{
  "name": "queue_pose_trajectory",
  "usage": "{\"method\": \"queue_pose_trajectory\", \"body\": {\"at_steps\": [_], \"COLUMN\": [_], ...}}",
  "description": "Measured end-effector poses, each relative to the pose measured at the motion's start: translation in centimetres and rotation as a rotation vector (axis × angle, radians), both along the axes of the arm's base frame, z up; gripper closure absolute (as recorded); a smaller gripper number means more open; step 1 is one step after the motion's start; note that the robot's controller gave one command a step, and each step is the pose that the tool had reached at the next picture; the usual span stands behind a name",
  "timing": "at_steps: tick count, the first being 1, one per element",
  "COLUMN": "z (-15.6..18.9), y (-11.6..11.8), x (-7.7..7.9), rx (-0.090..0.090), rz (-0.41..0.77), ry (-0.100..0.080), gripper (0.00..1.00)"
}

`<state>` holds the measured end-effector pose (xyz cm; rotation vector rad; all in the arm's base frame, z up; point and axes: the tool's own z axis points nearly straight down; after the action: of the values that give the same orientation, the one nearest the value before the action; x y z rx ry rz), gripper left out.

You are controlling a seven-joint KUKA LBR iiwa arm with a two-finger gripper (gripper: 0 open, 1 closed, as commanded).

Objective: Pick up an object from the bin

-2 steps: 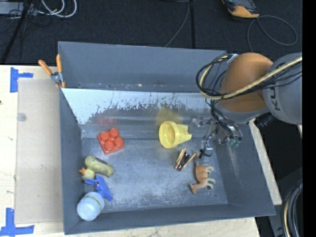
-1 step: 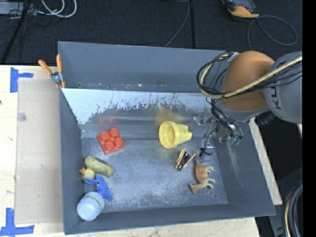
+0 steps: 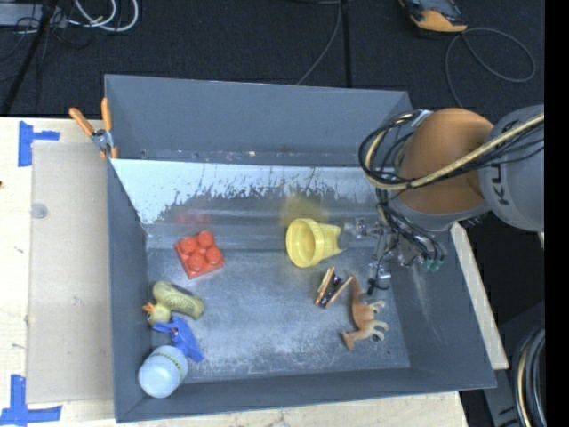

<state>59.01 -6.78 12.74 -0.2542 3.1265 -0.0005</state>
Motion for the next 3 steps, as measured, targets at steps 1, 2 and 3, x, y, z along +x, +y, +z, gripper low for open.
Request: {"method": "queue_pose_trajectory", "body": {"at_steps": [1,2,3], "z": [-3.5,-4.7,-5.3], "y": [-3.3,-4.7,-2.5], "x": [-2.6,-4.1,-5.4], "rx": [0.002,-0.002,0.0], "rz": [0.244,0.333,0.507], "ry": [0.009,0.005,0.005], "gripper": [0.0,0.0,0.0]}}
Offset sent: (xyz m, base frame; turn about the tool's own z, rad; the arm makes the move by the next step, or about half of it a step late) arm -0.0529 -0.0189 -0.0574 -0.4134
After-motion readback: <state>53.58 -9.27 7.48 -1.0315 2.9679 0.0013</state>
